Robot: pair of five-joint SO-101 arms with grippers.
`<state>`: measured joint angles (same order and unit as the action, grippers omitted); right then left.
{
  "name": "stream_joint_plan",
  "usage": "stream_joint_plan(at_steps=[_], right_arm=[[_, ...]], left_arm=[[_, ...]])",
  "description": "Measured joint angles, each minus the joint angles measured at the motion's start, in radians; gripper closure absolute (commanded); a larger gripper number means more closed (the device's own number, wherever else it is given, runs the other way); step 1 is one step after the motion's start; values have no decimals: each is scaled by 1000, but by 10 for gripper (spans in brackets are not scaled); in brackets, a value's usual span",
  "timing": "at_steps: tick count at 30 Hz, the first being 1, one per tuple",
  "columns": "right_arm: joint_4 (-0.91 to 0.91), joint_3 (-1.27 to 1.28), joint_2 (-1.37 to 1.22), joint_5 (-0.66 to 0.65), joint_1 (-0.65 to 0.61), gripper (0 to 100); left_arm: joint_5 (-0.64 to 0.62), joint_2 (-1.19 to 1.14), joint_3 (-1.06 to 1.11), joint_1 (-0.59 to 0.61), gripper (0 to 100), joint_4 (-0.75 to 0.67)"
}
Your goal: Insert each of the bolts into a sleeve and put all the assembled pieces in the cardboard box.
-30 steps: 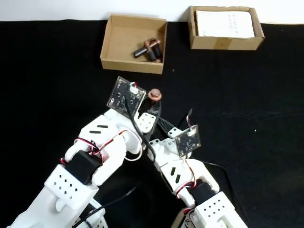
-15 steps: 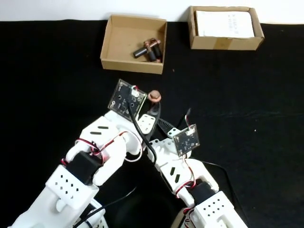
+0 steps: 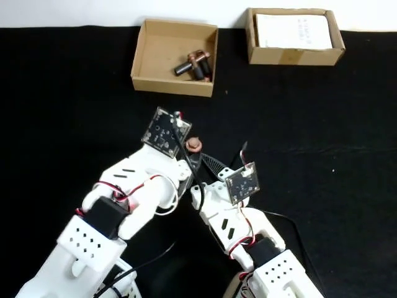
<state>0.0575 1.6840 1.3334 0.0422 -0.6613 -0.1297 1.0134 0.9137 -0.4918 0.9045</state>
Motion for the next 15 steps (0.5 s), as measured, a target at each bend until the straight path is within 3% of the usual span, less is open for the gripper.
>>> stream_joint_plan(at_steps=[8, 15], right_arm=[[0, 0, 0, -2, 2, 991], [-5, 0, 2, -2, 11, 991]], left_arm=[[0, -11, -118, 0, 768, 238], [0, -11, -278, 2, 788, 373]])
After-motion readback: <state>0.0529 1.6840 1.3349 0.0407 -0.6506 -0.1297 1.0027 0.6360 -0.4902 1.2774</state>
